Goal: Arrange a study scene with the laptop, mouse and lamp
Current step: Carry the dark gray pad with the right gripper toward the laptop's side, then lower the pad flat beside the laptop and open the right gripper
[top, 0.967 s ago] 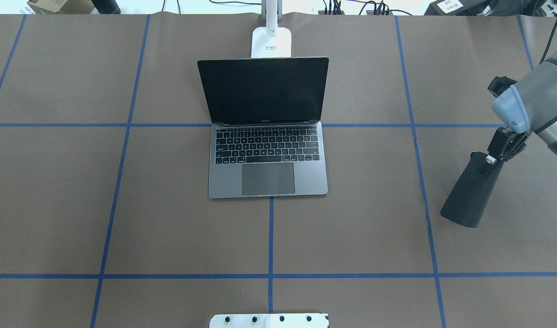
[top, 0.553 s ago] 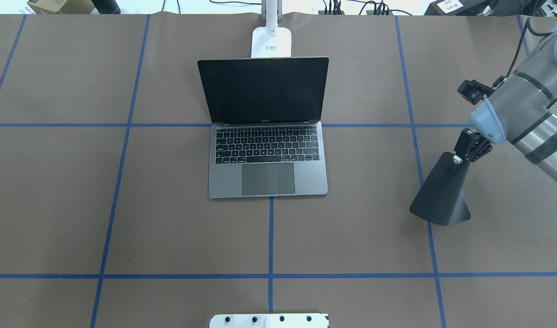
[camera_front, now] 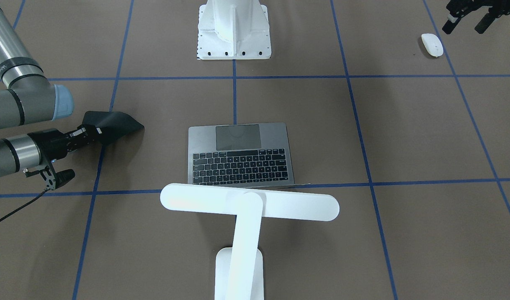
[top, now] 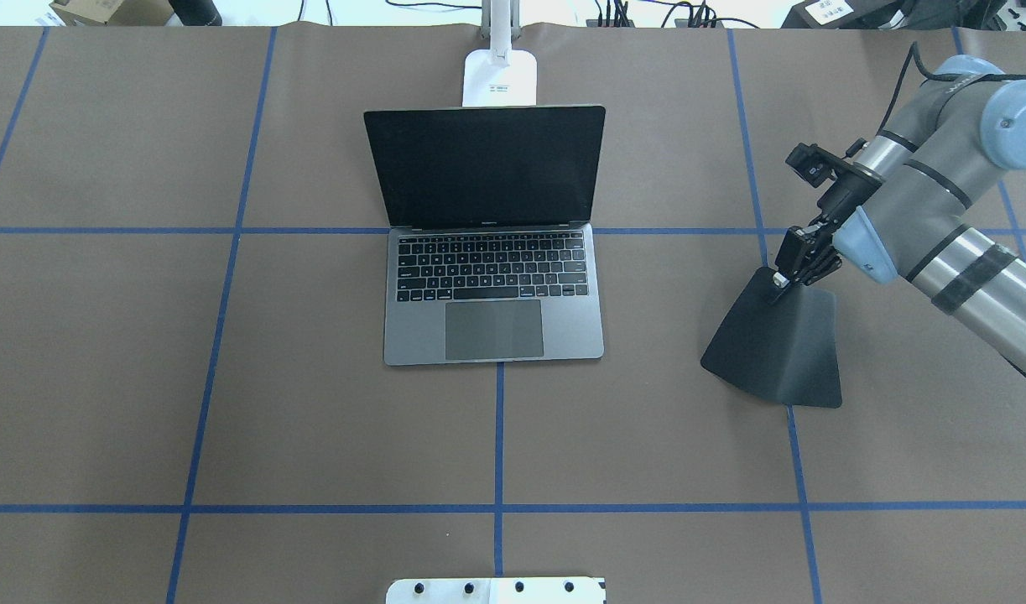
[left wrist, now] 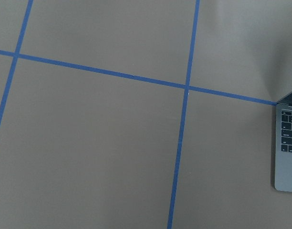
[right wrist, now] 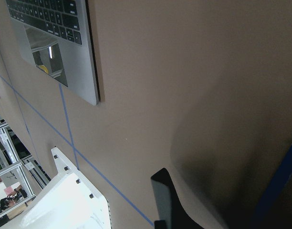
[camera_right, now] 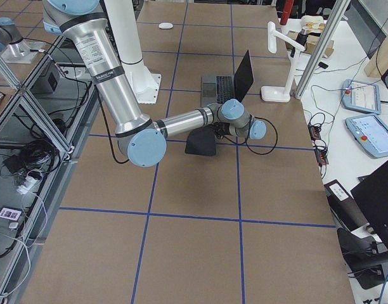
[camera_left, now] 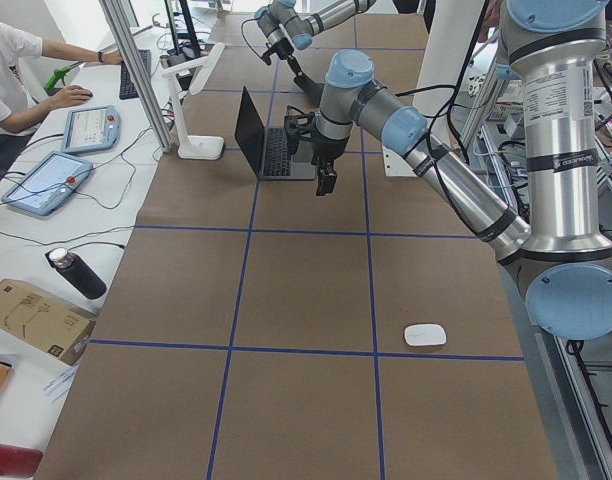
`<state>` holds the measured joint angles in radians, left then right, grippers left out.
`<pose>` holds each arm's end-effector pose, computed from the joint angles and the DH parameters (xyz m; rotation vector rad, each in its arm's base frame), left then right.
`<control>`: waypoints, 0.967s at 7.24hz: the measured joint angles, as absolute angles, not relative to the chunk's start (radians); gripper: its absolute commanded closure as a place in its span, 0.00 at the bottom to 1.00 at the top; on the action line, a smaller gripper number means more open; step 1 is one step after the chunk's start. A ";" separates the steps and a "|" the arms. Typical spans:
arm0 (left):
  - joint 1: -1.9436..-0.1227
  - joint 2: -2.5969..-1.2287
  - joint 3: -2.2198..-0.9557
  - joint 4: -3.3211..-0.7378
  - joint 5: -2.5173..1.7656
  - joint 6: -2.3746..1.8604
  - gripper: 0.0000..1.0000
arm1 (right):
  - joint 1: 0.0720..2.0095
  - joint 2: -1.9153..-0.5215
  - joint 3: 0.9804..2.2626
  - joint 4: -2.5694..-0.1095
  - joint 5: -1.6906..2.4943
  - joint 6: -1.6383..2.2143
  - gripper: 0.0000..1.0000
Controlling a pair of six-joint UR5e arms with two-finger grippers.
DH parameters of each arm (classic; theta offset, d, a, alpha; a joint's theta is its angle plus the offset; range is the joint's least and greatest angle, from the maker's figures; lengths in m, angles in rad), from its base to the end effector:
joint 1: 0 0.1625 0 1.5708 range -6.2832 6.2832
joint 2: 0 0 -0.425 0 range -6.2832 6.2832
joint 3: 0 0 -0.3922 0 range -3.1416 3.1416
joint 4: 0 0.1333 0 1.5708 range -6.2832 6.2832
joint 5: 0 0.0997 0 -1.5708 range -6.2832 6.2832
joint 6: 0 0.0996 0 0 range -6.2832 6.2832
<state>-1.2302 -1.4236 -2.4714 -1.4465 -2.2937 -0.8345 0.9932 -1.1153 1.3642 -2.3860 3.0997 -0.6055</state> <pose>0.0528 -0.3508 0.3163 0.1131 0.9146 -0.2313 -0.3260 -0.5621 0.5046 -0.4313 -1.4963 -0.5066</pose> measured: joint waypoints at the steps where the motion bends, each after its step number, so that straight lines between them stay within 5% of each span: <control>1: -1.230 -1.424 -2.471 -1.447 -2.296 -0.834 0.00 | 0.983 -1.103 1.348 -2.298 3.100 -0.542 1.00; 7: -1.232 -1.422 -2.474 -1.441 -2.312 -0.834 0.00 | 0.943 -0.952 1.203 -2.103 3.014 -0.500 1.00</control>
